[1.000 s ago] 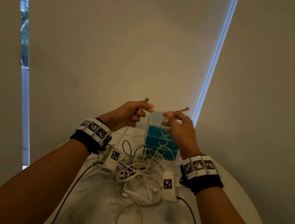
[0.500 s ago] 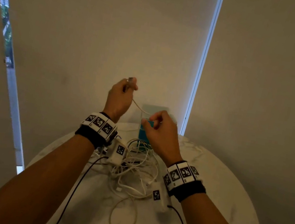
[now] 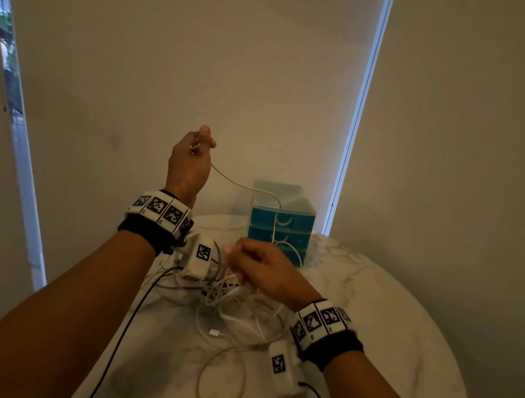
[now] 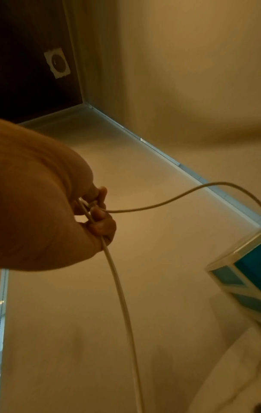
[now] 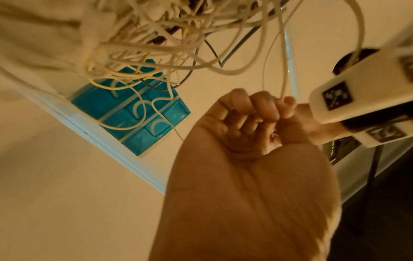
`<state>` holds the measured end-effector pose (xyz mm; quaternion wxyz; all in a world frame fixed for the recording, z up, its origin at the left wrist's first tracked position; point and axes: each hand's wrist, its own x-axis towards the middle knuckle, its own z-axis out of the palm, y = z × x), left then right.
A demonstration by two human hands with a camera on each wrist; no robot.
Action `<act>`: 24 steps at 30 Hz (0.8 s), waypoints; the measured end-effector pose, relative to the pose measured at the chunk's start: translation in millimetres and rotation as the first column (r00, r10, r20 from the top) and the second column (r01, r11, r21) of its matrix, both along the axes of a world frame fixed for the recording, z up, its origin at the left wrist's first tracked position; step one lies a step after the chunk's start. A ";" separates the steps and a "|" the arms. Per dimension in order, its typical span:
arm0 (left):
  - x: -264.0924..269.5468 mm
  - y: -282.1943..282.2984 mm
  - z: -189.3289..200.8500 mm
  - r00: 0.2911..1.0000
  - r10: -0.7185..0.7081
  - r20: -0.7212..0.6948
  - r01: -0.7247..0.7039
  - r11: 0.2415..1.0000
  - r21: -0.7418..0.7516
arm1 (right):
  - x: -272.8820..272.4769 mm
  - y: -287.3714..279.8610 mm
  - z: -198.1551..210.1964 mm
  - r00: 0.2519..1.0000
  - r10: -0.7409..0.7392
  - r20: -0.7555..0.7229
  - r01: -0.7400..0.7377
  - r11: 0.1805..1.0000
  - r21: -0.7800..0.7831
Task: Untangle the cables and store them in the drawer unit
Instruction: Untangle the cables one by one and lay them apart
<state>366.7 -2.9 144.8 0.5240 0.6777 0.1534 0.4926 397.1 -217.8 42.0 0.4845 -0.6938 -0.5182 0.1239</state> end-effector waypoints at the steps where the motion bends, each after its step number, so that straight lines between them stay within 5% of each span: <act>1: -0.8 -0.6 0.5 1.000 -0.015 -0.007 0.015 1.000 0.005 | 4.9 1.0 0.3 0.993 -0.098 -0.062 0.100 0.994 0.044; 4: -5.9 1.9 7.0 0.996 -0.072 0.047 0.073 0.997 -0.039 | 25.6 -0.5 -5.4 0.911 -0.343 -0.228 0.357 0.934 0.026; 7: -15.4 14.8 23.6 0.979 0.000 0.205 0.014 0.998 -0.066 | 30.5 -9.5 -18.2 0.905 -0.351 -0.239 0.276 0.915 -0.295; 9: -24.9 26.8 38.7 0.931 0.127 0.341 -0.093 0.989 -0.114 | 38.4 -18.0 -23.4 0.860 -0.401 -0.316 0.286 0.892 -0.351; 14: -60.5 54.8 74.5 0.713 0.347 0.610 -0.179 0.930 -0.321 | 93.2 -47.3 -26.9 0.706 -0.632 -0.319 0.642 0.762 -0.087; 16: -66.2 57.9 75.6 0.681 0.372 0.630 -0.201 0.923 -0.328 | 108.8 -52.9 -30.9 0.661 -0.653 -0.369 0.703 0.711 0.002; 21: -44.7 37.7 38.7 0.914 0.169 0.368 -0.165 0.985 -0.043 | 91.9 -56.2 -3.0 0.756 -0.526 -0.390 0.507 0.847 -0.159; 24: -24.4 8.8 14.2 0.992 0.028 0.121 -0.060 0.959 0.276 | 86.5 -57.3 13.2 0.733 -0.676 -0.075 0.653 0.730 -0.201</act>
